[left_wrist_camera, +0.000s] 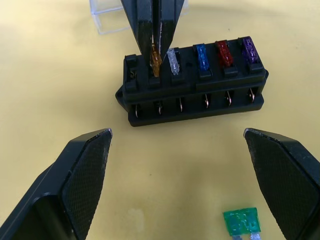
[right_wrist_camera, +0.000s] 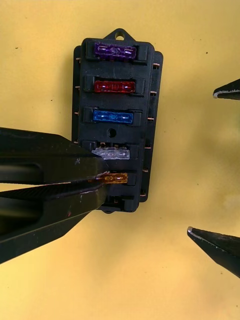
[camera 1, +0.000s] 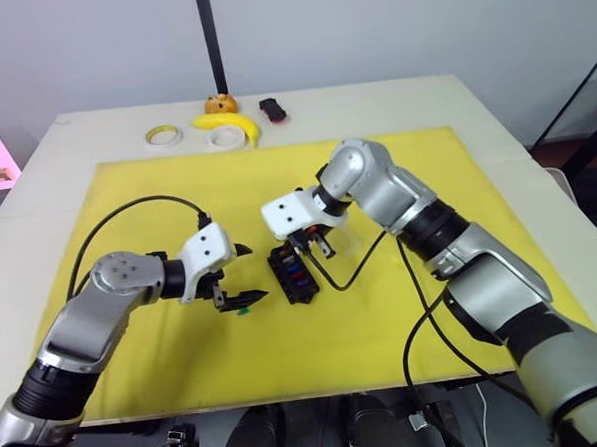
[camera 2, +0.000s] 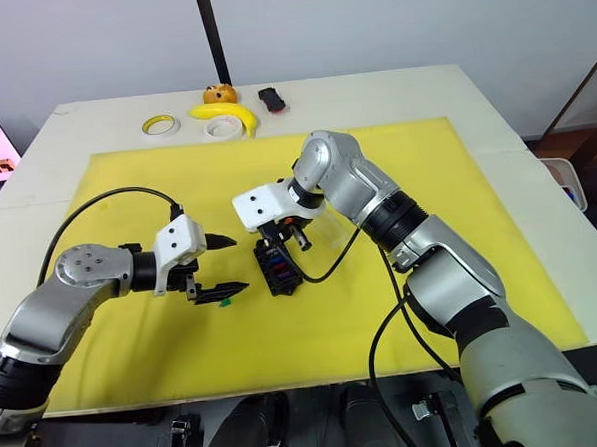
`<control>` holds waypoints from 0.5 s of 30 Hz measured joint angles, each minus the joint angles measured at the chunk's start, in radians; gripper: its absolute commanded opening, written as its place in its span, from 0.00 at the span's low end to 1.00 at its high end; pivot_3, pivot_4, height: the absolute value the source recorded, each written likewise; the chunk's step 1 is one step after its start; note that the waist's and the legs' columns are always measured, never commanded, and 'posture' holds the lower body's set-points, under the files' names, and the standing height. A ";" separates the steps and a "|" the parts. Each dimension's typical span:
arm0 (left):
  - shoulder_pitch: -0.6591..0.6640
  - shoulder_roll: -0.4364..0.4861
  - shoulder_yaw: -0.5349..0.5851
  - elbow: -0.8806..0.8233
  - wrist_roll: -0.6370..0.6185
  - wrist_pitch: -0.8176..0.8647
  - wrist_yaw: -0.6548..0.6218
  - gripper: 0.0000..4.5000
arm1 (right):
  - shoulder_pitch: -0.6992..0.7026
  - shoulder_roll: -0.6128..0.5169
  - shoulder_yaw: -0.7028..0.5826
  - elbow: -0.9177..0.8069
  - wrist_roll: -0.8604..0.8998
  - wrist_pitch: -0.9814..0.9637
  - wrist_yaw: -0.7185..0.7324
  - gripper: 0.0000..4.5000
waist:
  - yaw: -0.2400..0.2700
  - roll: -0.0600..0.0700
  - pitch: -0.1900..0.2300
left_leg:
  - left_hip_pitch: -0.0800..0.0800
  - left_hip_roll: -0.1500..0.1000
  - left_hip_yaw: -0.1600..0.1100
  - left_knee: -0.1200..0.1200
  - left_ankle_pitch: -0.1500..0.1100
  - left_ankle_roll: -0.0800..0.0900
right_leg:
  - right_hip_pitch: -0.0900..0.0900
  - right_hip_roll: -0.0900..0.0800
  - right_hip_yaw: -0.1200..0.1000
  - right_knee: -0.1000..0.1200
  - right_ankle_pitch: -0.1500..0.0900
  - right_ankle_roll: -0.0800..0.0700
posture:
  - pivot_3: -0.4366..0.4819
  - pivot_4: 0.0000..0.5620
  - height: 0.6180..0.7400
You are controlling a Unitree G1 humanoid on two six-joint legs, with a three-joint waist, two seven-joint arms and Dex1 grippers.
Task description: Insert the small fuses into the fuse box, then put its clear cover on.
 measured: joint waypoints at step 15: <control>0.002 0.011 0.000 0.000 0.000 0.000 -0.018 1.00 | 0.002 0.000 -0.014 -0.010 -0.001 0.032 -0.011 0.42 | 0.001 0.000 0.000 | 0.000 0.000 0.000 0.000 0.000 0.000 | 0.000 0.000 0.000 0.000 0.000 0.000 | 0.48 0.27 1.00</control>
